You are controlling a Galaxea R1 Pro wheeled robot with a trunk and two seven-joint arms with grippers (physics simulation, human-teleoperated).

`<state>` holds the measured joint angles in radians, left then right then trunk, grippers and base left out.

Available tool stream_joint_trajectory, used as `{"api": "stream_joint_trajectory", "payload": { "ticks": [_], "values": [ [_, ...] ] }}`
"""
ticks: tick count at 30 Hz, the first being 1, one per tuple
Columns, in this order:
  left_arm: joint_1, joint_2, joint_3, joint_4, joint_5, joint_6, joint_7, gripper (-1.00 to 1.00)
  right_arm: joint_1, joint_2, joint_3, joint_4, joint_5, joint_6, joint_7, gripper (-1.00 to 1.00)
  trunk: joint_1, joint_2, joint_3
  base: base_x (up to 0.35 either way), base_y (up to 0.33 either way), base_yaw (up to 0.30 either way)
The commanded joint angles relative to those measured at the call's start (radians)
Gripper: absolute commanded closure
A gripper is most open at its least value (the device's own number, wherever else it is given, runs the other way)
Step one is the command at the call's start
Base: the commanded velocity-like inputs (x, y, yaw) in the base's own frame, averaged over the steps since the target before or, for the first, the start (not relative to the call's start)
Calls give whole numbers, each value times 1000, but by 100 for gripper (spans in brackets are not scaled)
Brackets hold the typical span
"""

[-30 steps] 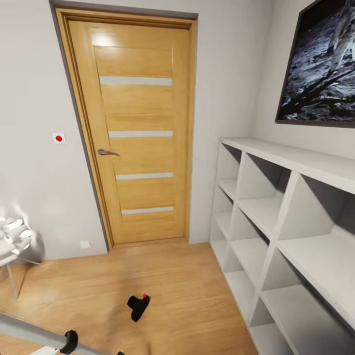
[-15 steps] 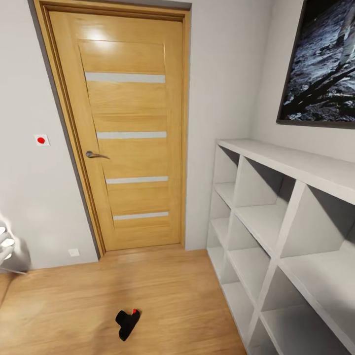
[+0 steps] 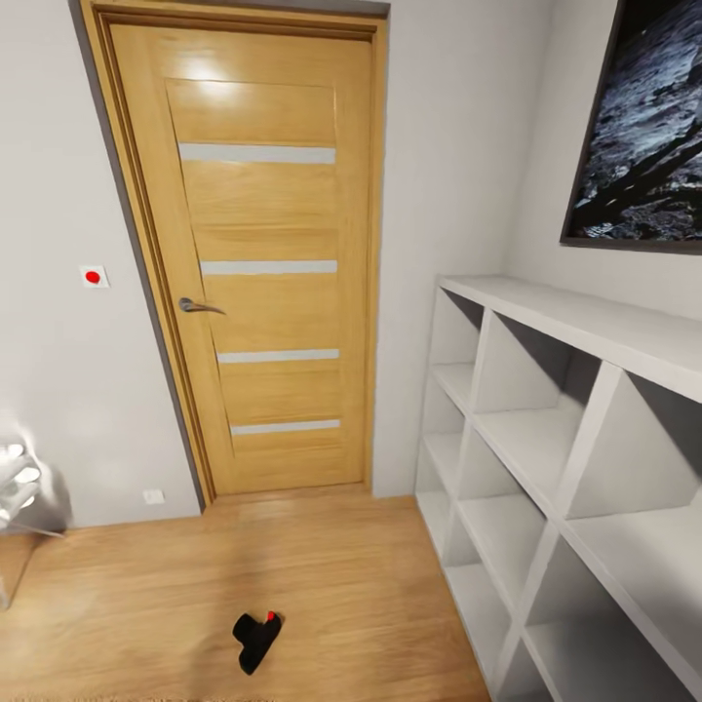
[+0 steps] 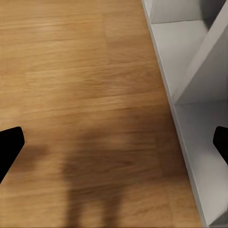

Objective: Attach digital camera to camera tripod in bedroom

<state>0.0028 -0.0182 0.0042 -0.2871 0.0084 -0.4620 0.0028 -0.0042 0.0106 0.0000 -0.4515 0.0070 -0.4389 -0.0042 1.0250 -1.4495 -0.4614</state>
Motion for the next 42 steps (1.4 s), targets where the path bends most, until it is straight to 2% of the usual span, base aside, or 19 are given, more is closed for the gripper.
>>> {"api": "stream_joint_trajectory", "payload": {
  "ticks": [1,13,24,29,42],
  "values": [
    [0,0,0,-1,1,-1,0,-100,0,0,0,0,1,-3,0,-100,0,0,-1,1,0,191],
    [0,0,0,-1,1,-1,0,-100,0,0,0,0,1,-3,0,-100,0,0,-1,21,-2,211],
    [0,0,0,-1,1,-1,0,-100,0,0,0,0,1,-3,0,-100,0,0,-1,277,-94,208],
    [0,0,0,-1,1,-1,0,-100,0,0,0,0,1,-3,0,-100,0,0,-1,237,-97,39],
    [0,0,0,-1,1,-1,0,-100,0,0,0,0,1,-3,0,-100,0,0,-1,24,-52,3]
  ]
}}
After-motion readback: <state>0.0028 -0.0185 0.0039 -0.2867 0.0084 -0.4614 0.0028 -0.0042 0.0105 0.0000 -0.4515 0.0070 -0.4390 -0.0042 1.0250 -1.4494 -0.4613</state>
